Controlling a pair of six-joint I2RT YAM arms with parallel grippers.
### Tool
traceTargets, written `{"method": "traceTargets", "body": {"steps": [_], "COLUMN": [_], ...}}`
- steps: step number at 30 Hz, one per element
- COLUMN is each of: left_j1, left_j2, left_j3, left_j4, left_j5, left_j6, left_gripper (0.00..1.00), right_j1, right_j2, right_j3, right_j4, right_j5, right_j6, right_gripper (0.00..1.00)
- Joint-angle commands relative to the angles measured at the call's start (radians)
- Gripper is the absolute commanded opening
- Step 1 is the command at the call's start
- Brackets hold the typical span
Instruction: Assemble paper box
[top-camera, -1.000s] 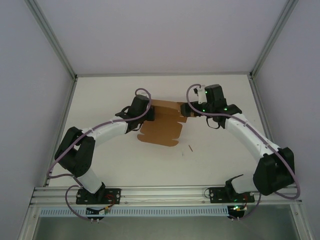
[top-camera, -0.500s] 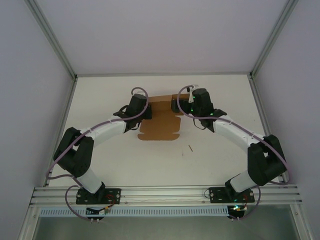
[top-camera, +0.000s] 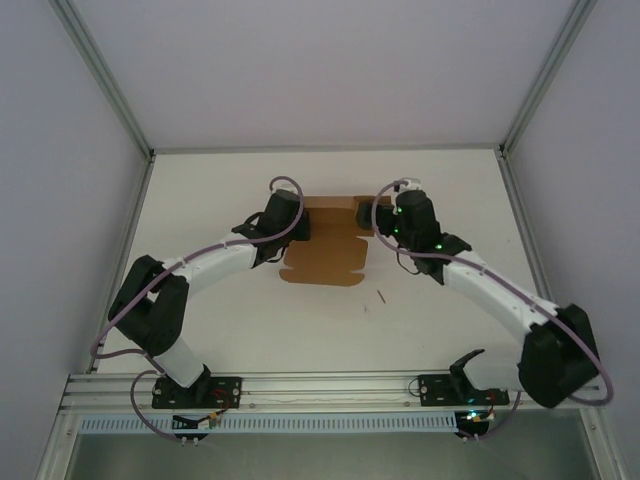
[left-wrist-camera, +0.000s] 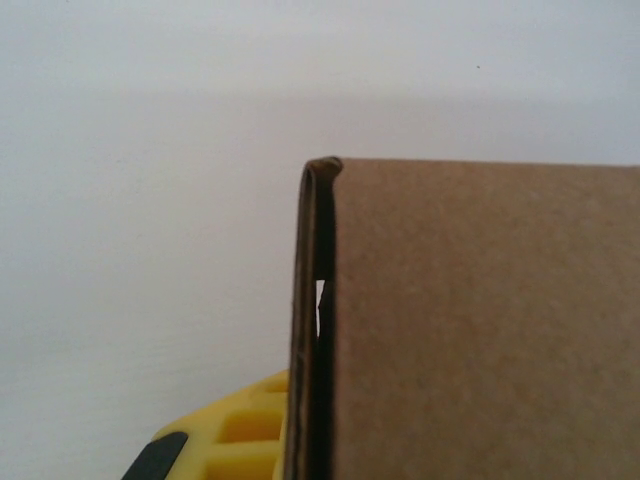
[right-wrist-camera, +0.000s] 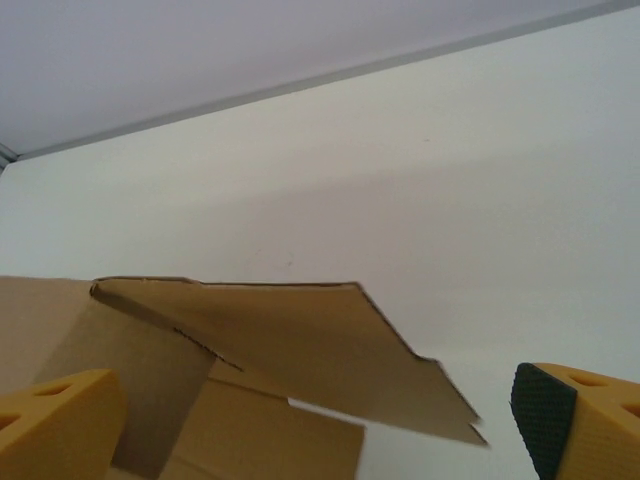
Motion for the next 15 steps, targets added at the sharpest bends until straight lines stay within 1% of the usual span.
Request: {"method": "traceTargets", "body": {"steps": [1,4,7,11,15], "left_j1": [0.002,0.005,0.008,0.008,0.008], "left_j2": [-0.024,-0.036,-0.044,-0.05,-0.055], "left_j3": [0.034,0.031,0.028,0.026,0.015], "left_j4": [0.0,0.004,0.017,0.014,0.027], "left_j5": [0.018,0.034,0.072,0.077,0.11], "left_j6": [-0.017,-0.015,0.009,0.015,0.025], "left_gripper": [0.0,0.0,0.0,0.0,0.0], "right_j1": [-0.009,-0.034,-0.083,-0.132,-0.138], "right_j2": [-0.084,-0.139,-0.148,-0.1,-0.043], "right_j3": [-0.049,-0.096,-0.128,-0.122,-0.091], "right_j4": [-0.212,-0.279,-0.28,-0.26,-0.207], "right_j5": [0.044,0.041,-0.012,-0.061,-0.095], "right_j6": [-0.032,-0.001,0.011,0.014,-0.012], "right_gripper": [1.0,1.0,1.0,1.0,1.0]}}
